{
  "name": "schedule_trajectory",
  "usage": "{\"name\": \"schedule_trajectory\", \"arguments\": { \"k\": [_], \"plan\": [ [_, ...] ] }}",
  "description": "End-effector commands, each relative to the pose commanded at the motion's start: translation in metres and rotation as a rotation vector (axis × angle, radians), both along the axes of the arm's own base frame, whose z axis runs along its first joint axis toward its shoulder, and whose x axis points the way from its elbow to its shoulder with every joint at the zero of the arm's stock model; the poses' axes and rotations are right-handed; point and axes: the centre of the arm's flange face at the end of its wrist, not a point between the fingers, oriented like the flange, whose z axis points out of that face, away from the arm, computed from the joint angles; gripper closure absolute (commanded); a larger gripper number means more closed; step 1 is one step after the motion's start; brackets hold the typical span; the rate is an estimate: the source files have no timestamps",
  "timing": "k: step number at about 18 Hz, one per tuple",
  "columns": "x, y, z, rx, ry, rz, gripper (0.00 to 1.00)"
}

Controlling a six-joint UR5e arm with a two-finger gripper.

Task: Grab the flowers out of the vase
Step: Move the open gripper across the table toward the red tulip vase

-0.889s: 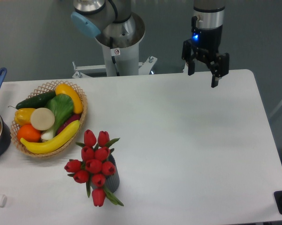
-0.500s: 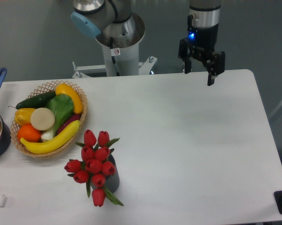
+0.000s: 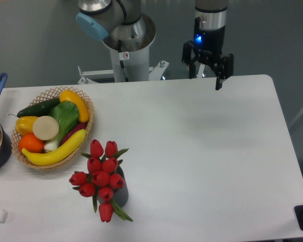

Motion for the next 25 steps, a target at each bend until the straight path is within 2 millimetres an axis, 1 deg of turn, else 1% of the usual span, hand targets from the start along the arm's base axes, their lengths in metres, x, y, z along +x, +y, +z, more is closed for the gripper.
{"name": "schedule_trajectory", "arguments": {
  "k": [2,4,6,9,10,12,14,16,17,18,20,22,25],
  "plan": [
    [0.003,0.010,-0.002,0.100,-0.074,0.050,0.00],
    [0.007,0.017,-0.005,0.170,-0.129,0.062,0.00],
    [0.013,0.023,-0.019,0.206,-0.186,0.065,0.00],
    [0.020,0.049,-0.039,0.271,-0.278,0.005,0.00],
    [0.024,0.055,-0.039,0.292,-0.294,-0.011,0.00],
    [0.027,0.061,-0.038,0.335,-0.316,-0.031,0.00],
    [0.037,0.077,-0.038,0.398,-0.359,-0.076,0.00],
    [0.043,0.084,-0.040,0.438,-0.387,-0.100,0.00],
    [0.043,0.087,-0.040,0.468,-0.402,-0.110,0.00],
    [0.040,0.092,-0.038,0.496,-0.409,-0.121,0.00],
    [0.036,0.110,-0.042,0.524,-0.411,-0.162,0.00],
    [0.041,0.139,-0.049,0.511,-0.435,-0.210,0.00],
    [0.031,0.160,-0.042,0.512,-0.466,-0.181,0.00]
  ]
}}
